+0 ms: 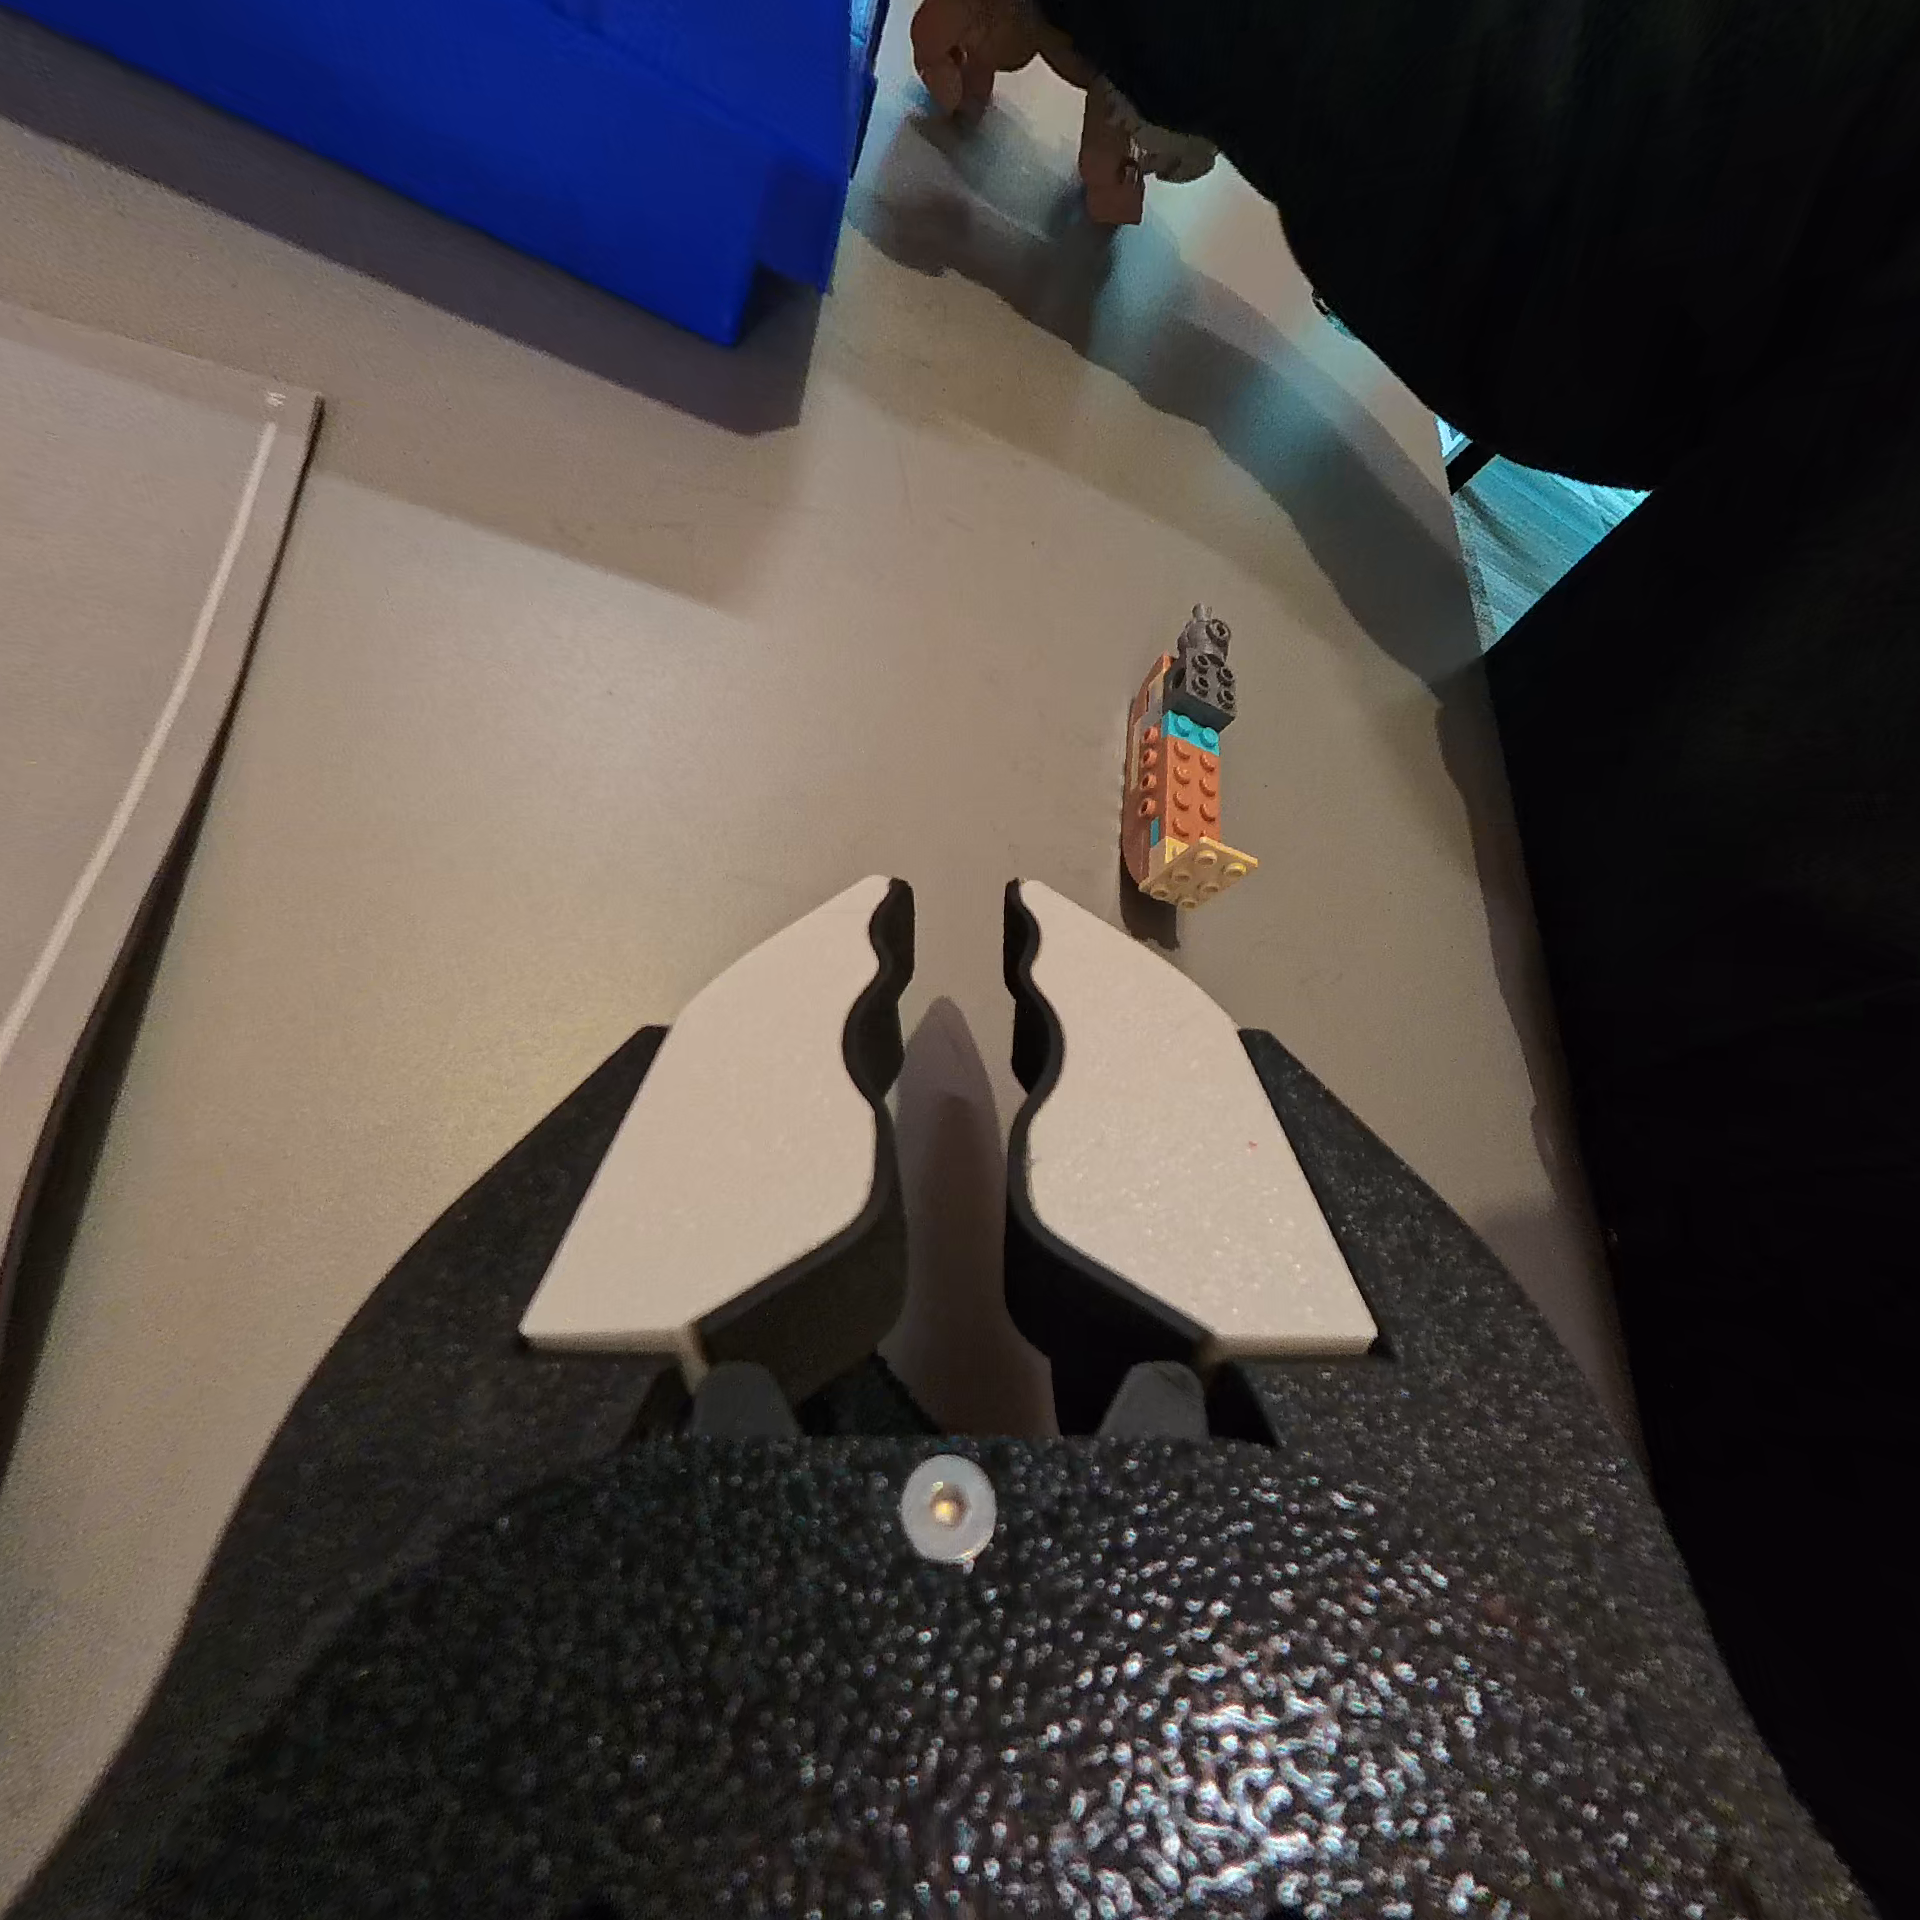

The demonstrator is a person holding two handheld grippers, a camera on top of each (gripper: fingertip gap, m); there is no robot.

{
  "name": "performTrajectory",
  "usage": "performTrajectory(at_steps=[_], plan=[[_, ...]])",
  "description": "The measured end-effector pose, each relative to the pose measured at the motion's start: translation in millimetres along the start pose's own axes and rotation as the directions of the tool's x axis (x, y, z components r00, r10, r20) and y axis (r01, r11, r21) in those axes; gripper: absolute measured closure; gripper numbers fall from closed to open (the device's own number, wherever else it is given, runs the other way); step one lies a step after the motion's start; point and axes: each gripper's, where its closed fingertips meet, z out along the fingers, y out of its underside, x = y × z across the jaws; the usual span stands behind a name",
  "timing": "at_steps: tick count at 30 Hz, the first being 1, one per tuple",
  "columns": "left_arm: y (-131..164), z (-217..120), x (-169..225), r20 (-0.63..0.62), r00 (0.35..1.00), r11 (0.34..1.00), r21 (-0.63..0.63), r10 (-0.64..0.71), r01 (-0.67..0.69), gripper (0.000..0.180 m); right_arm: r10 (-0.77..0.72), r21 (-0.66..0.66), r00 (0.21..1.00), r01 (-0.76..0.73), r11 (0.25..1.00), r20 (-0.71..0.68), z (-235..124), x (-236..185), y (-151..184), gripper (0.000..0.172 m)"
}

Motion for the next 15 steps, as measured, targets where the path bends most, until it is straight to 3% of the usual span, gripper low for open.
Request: performTrajectory(at_steps=[5, 10, 12, 15], plan=[[-1, -1, 0, -0.002, 1.000, 1.000, 0.005, -0.002, 0.002, 0.165, 0.008, 0.170, 1.000, -0.010, 0.985, 0.014, -57, -30, -18, 0.155], [-1, -1, 0, -0.007, 1.000, 1.000, 0.010, -0.010, 0.010, 0.165, -0.129, 0.413, 0.988, 0.083, 0.907, 0.085, -133, -133, -53, 0.155], [-2, -2, -1, -0.006, 1.000, 1.000, 0.018, -0.013, 0.014, 0.164, -0.215, 0.449, 0.972, 0.149, 0.881, 0.100, -141, -185, -55, 0.156], [-3, -3, -2, 0.003, 1.000, 1.000, 0.025, -0.013, 0.013, 0.164, -0.289, 0.467, 0.945, 0.188, 0.864, 0.154, -126, -253, -45, 0.156]])
